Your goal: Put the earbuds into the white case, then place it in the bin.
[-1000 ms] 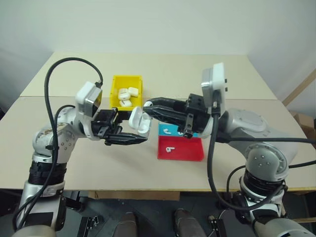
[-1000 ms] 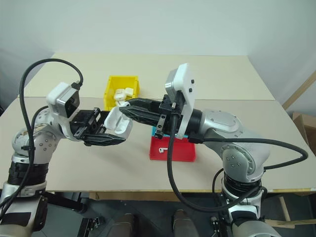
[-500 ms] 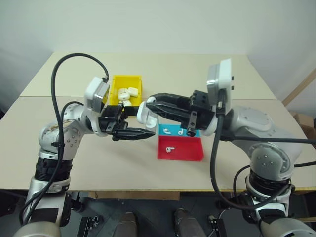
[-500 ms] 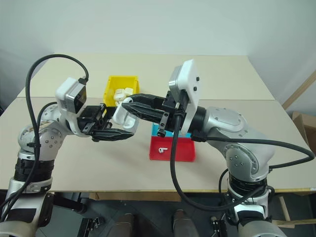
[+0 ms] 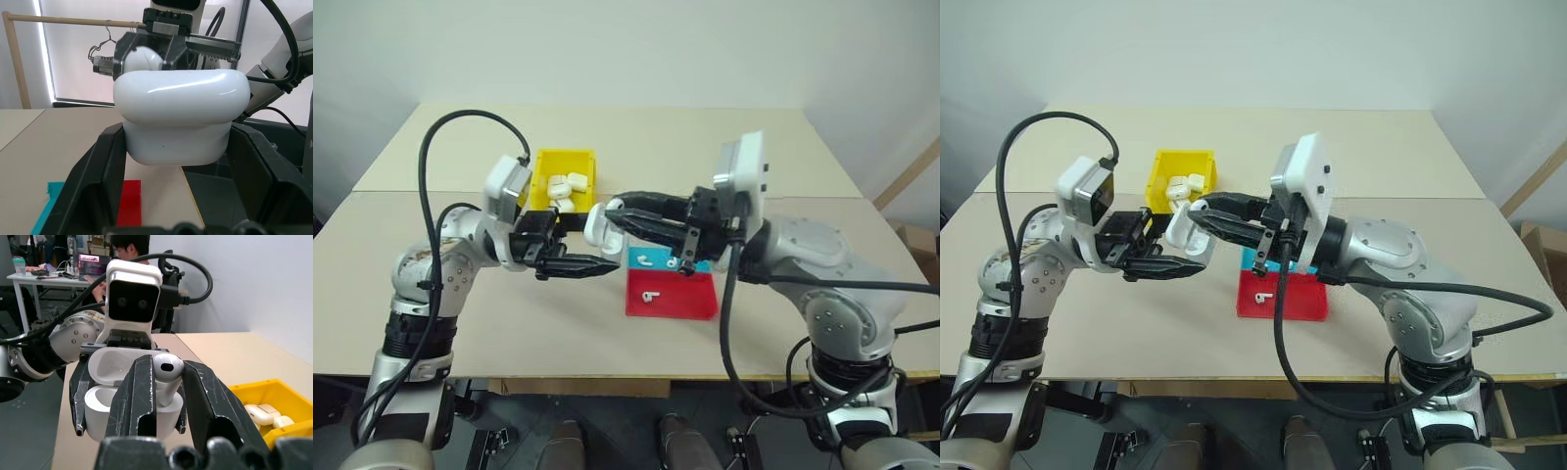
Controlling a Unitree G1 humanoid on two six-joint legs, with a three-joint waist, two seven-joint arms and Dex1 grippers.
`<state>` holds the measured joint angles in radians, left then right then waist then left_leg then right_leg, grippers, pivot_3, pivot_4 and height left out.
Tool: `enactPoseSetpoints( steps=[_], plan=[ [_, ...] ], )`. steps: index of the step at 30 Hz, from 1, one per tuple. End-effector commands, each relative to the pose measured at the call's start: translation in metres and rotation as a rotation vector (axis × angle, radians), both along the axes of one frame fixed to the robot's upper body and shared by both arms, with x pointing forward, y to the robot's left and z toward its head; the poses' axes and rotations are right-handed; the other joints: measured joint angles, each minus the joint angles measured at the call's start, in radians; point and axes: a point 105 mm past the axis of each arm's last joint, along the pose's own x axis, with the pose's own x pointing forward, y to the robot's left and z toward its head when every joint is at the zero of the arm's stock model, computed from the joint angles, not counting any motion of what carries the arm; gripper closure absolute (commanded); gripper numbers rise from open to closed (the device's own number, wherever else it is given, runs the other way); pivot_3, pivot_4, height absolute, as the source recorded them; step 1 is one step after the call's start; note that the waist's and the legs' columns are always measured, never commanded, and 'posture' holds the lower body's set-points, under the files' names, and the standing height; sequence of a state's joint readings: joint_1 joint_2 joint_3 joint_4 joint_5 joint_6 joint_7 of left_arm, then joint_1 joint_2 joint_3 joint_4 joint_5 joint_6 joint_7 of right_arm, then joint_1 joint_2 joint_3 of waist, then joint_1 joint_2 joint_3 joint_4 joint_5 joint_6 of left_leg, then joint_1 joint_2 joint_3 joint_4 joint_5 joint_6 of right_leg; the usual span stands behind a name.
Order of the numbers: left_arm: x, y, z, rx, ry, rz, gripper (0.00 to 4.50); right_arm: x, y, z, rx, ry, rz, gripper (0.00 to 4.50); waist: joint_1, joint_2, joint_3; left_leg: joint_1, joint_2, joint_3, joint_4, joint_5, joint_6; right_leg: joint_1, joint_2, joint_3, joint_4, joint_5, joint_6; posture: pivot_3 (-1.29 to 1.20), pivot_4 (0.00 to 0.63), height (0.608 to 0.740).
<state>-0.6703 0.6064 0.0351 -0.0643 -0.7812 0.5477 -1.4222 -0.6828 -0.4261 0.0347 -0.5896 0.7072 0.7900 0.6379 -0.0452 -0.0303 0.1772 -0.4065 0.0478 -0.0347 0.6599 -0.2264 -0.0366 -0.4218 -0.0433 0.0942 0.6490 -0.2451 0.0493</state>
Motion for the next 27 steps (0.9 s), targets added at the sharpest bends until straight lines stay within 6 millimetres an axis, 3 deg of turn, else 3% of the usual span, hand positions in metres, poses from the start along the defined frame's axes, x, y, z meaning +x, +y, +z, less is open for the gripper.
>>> enactPoseSetpoints(
  steps=[1,13,24,27],
  plan=[
    [-0.0028,-0.0012,0.0118,-0.011,-0.057,-0.016,1.73,-0.0016,-0.0012,0.0060,0.002,-0.052,-0.009,3.87,0.000,0.000,0.000,0.000,0.000,0.000,0.000,0.000,0.000,0.000,0.000,0.000,0.000,0.000,0.000,0.00,0.150,0.740],
    [-0.0036,-0.0025,0.0122,-0.015,-0.059,-0.016,1.73,-0.0004,-0.0008,0.0010,-0.038,-0.074,-0.011,3.87,0.000,0.000,0.000,0.000,0.000,0.000,0.000,0.000,0.000,0.000,0.000,0.000,0.000,0.000,0.000,0.00,0.150,0.740],
    [-0.0015,-0.0036,0.0144,-0.019,-0.065,-0.007,1.73,-0.0029,-0.0029,-0.0003,-0.059,-0.080,-0.004,0.11,0.001,0.000,0.000,0.000,0.000,0.000,0.000,0.000,0.000,0.000,0.000,0.000,0.000,0.000,0.000,0.00,0.150,0.740],
    [-0.0013,-0.0039,0.0145,-0.020,-0.065,-0.006,1.73,-0.0031,-0.0038,0.0015,-0.052,-0.078,0.001,0.02,0.000,0.000,0.000,0.000,0.000,0.000,0.000,0.000,0.000,0.000,0.000,0.000,0.000,0.000,0.000,0.00,0.150,0.740]
  ],
)
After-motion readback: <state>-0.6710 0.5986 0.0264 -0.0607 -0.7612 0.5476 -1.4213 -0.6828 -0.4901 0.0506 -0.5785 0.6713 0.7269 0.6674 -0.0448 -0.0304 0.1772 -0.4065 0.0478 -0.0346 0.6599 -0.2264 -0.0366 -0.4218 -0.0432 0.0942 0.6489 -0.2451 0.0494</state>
